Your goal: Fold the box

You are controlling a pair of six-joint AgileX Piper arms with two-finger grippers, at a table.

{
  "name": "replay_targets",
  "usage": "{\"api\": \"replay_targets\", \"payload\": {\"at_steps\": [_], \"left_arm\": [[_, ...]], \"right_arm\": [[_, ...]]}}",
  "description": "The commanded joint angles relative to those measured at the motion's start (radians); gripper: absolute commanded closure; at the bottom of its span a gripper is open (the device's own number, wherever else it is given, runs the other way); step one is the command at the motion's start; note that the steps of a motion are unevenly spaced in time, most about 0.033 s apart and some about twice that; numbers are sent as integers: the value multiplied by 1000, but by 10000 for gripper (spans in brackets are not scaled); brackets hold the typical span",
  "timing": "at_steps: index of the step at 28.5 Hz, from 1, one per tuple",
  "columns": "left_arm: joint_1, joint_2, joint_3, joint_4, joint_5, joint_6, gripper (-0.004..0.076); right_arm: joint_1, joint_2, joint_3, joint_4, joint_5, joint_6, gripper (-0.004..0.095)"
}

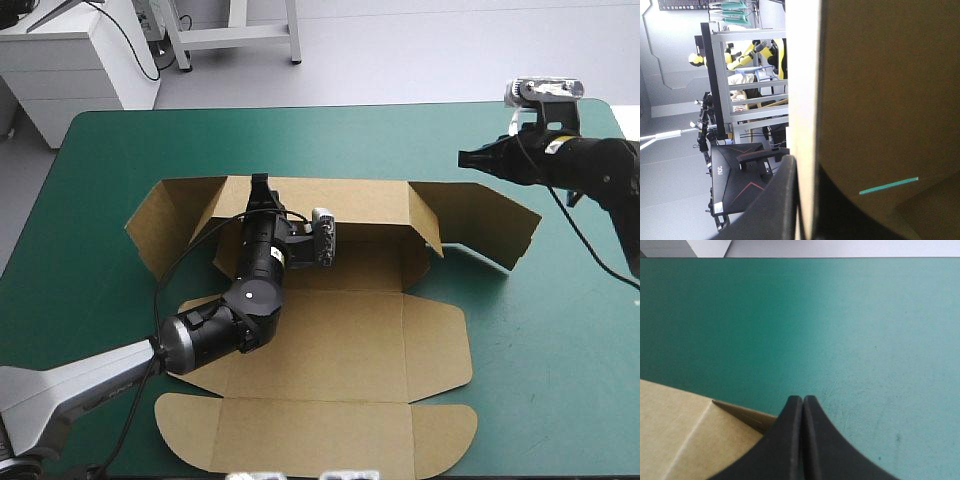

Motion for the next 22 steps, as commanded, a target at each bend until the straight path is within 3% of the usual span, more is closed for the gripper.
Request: {"api": "replay_targets", "payload": {"at_steps": [1, 7, 11, 22], "left_arm": [[-3, -28, -8, -28, -28, -12, 732], [-3, -28, -8, -31, -28, -12, 732], [-3, -28, -8, -34, -26, -12, 732], [-3, -28, -6, -34, -30, -12, 732]], "right_arm": [[0, 63, -87, 20, -35, -13, 928], [0, 208, -156, 100, -12, -16, 926], [0, 275, -186, 180, 104, -83, 926], [0, 301, -188, 100, 368, -112, 928]]}}
